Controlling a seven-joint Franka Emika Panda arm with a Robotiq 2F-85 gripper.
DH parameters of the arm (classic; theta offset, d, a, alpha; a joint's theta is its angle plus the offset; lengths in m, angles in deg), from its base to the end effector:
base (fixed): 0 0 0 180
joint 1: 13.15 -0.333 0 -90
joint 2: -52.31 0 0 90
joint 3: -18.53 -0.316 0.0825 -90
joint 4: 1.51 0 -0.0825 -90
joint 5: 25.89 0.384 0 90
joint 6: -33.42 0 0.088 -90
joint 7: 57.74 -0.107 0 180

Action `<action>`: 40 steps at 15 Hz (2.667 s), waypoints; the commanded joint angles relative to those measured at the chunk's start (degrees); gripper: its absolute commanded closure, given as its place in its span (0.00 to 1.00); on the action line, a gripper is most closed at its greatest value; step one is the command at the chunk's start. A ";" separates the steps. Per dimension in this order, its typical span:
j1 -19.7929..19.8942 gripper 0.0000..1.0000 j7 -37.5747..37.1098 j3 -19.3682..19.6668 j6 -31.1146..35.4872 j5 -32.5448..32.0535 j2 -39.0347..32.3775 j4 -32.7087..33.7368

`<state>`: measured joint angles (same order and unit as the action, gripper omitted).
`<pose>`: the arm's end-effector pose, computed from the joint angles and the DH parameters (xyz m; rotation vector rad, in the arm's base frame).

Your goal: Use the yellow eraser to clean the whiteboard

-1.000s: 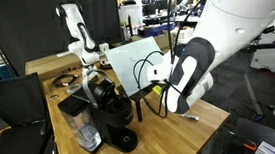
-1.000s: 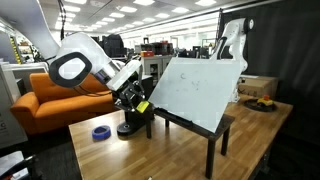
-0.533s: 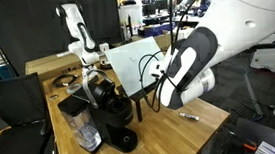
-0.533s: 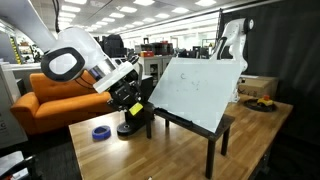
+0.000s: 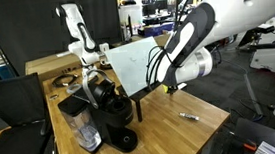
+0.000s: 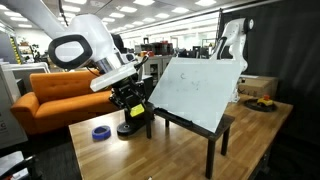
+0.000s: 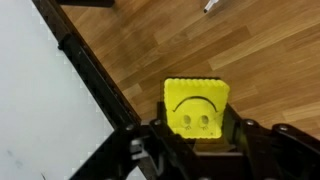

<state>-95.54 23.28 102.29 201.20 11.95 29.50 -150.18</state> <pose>0.4558 -0.0693 0.2841 2.5244 1.1238 0.2764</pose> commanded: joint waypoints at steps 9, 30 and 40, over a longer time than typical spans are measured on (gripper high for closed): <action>5.51 0.71 -8.93 -2.76 -8.18 0.50 0.64 0.80; 63.68 0.71 -5.78 -61.37 2.10 -2.07 -8.12 7.49; 71.11 0.20 -2.44 -68.36 6.98 -3.72 -15.57 12.20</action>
<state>-26.13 18.74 35.56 206.24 8.33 14.52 -138.40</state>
